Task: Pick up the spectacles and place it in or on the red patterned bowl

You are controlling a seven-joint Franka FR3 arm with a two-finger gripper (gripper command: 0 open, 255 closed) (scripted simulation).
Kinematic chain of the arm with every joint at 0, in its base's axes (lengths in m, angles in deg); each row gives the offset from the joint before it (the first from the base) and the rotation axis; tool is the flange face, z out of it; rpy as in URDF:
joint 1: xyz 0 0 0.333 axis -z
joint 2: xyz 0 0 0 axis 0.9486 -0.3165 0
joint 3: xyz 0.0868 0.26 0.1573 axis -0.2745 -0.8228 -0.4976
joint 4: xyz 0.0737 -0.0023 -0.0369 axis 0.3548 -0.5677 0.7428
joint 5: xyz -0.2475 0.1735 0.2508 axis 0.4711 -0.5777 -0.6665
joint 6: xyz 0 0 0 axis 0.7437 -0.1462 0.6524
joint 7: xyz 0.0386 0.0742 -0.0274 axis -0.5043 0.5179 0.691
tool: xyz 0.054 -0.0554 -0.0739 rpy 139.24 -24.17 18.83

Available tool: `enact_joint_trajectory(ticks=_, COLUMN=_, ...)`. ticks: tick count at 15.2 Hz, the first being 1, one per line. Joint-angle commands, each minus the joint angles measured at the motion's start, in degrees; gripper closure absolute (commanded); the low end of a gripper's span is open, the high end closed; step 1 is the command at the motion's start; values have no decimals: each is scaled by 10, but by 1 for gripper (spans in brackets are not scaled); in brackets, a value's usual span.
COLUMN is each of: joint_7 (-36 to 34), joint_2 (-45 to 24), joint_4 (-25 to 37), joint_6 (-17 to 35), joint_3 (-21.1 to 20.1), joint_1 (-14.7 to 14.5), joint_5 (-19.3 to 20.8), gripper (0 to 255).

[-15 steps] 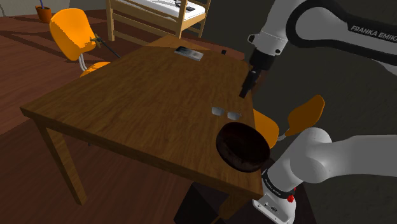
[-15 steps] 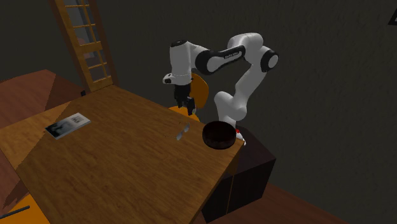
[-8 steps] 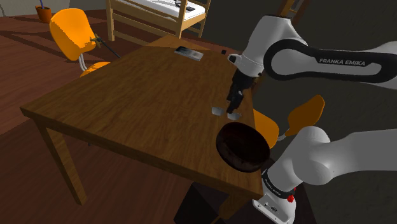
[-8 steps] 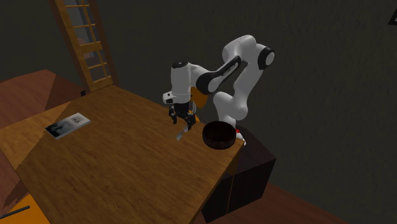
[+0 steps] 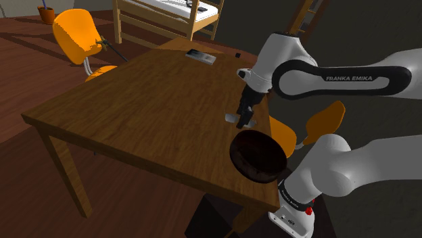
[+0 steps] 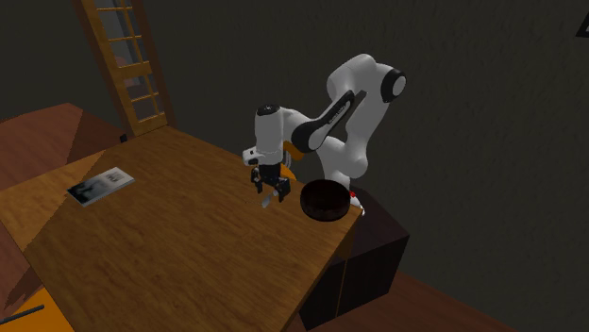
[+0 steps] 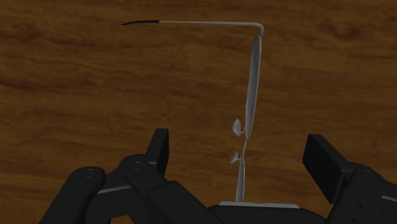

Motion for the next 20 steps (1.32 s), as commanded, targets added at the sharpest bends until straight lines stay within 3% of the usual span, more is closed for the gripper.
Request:
enact_joint_trajectory(ticks=1, joint_7=0, joint_2=-2, joint_4=-1, joint_6=4, joint_3=0, joint_1=0, joint_5=0, gripper=0)
enact_joint_trajectory(ticks=7, joint_7=0, joint_2=-2, joint_4=-1, joint_6=4, joint_3=0, joint_1=0, joint_5=0, gripper=0)
enact_joint_trajectory(ticks=8, joint_7=0, joint_2=-2, joint_4=-1, joint_6=4, joint_3=0, joint_1=0, joint_5=0, gripper=255)
enact_joint_trajectory(ticks=17, joint_7=0, joint_2=-2, joint_4=-1, joint_6=4, joint_3=0, joint_1=0, joint_5=0, gripper=255)
enact_joint_trajectory(ticks=20, joint_7=0, joint_2=5, joint_4=18, joint_6=-22, joint_3=0, joint_1=0, joint_5=0, gripper=255)
